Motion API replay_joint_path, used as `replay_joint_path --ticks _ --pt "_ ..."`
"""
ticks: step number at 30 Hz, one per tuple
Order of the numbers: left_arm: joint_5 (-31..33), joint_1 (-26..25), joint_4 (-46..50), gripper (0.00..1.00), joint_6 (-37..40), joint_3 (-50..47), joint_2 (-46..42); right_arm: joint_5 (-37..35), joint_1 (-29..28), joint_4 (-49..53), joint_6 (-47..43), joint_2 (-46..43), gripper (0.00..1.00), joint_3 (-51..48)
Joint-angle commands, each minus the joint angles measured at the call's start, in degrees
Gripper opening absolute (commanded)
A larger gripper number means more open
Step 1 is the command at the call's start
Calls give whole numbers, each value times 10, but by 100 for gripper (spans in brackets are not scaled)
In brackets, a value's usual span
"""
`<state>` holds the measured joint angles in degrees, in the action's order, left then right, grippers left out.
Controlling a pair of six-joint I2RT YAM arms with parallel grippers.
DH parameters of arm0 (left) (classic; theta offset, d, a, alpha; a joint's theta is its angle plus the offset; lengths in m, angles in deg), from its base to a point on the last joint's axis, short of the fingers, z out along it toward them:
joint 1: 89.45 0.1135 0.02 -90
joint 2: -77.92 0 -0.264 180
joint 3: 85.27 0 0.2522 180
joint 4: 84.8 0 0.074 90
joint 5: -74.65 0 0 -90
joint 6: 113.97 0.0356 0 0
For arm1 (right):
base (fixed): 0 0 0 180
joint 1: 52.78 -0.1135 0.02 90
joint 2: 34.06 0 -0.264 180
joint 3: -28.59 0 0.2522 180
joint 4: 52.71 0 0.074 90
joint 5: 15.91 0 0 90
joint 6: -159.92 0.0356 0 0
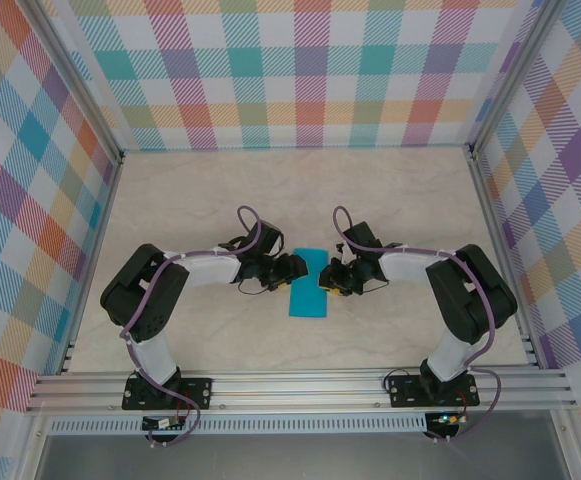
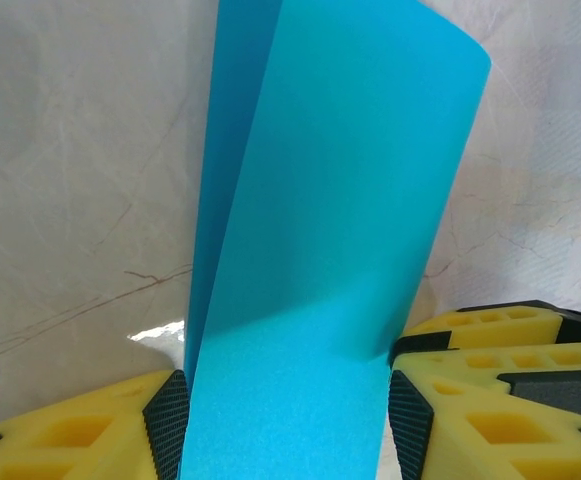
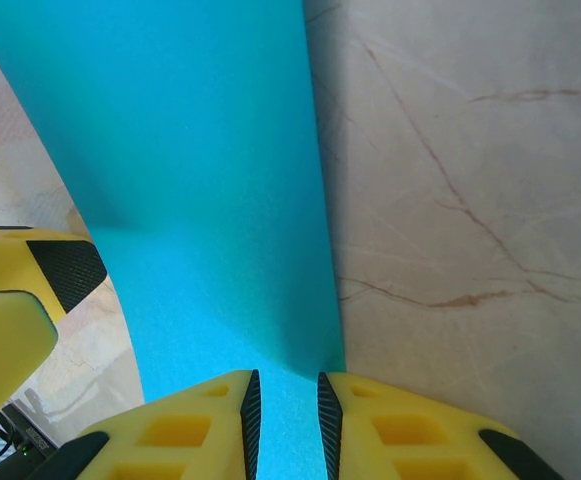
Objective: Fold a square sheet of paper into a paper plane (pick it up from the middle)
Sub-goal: Fold the triangle a second time at the center of the table.
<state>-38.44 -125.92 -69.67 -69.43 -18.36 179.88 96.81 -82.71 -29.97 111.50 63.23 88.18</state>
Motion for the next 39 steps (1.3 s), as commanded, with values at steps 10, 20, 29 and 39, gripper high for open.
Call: replay_joint_path --ticks 10,20,29,39 --pt "-15 -5 -1 58 19 30 8 2 12 -14 13 1 26 -38" --pt "96 3 119 65 96 129 22 5 19 -17 10 -1 26 -45" --pt "89 18 109 67 103 177 81 7 20 -16 8 0 26 -45" --pt "54 20 87 67 105 192 106 8 23 -15 6 1 26 -46"
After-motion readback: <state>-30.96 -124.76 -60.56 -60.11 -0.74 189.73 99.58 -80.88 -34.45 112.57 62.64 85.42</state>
